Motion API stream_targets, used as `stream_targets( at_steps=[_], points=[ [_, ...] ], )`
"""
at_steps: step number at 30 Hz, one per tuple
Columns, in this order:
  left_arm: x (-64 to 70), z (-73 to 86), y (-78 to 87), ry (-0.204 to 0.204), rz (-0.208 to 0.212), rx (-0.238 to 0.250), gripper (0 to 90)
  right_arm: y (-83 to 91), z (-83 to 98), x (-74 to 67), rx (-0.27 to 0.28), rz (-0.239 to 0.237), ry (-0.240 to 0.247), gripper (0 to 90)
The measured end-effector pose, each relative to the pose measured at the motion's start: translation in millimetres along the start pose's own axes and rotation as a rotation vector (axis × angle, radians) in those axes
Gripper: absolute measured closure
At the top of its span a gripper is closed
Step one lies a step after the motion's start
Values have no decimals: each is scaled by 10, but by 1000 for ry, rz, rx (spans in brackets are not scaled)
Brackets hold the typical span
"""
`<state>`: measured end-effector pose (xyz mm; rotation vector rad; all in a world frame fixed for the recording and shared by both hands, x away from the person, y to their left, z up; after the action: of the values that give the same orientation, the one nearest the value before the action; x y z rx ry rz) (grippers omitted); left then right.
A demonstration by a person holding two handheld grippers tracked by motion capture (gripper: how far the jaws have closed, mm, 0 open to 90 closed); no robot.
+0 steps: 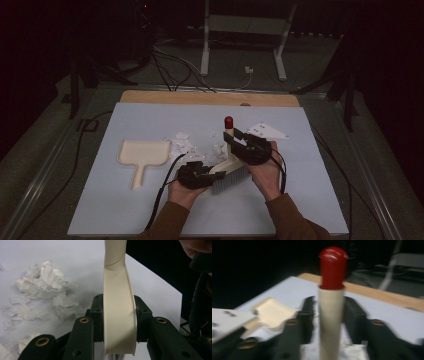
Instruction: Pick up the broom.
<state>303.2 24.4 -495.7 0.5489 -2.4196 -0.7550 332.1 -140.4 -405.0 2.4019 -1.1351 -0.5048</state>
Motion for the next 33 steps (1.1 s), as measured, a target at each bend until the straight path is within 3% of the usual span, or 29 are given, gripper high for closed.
stream_targets(
  at_steps=[2, 3, 4, 5, 6, 8, 10, 12, 16, 17, 21, 29, 33],
  points=[
    [16, 2, -1, -2, 8, 2, 697, -14, -15, 46, -36, -28, -25, 333],
    [16, 2, -1, -2, 8, 2, 698, -14, -15, 46, -36, -28, -25, 333],
    [29, 1, 16, -9, 27, 2, 698, -32, -19, 94, -86, -43, -40, 165],
    [37, 1, 19, -13, 27, 3, 697, -45, -12, 117, -120, -50, -41, 110],
    [37, 1, 19, -13, 27, 3, 697, -45, -12, 117, -120, -50, -41, 110],
    [44, 7, 24, -20, 27, -5, 697, -72, 17, 167, -177, -113, -45, 0],
    [48, 17, 45, -24, 30, -8, 697, -78, 36, 202, -197, -152, -47, 0],
    [49, 19, 60, -25, 33, -4, 697, -78, 43, 217, -200, -153, -38, 0],
    [43, 19, 125, -27, 39, 6, 697, -54, 51, 262, -166, -204, -29, 0],
    [38, 20, 145, -27, 37, 4, 697, -33, 43, 281, -143, -236, -27, 0],
    [22, 30, 238, -25, 39, 9, 698, 4, 34, 313, -135, -256, -13, 0],
    [-105, 70, 466, -29, 31, 22, 698, 31, 50, 361, -190, -310, 4, 3],
    [-175, 84, 568, -39, 36, 25, 698, 5, 57, 321, -222, -332, 55, 2]
  ],
)
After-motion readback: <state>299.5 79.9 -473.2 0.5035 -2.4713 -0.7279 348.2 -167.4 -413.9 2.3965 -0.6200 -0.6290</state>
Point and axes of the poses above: each handheld gripper's, and its own axes: y roughly backward along the jaws, z roughly out of its underside, x roughly to its right, the point moved 3 cm from there along -y, roughly forward along the jaws, and after that the axes turned 11 degrees about -x, right-handed, at the moved point
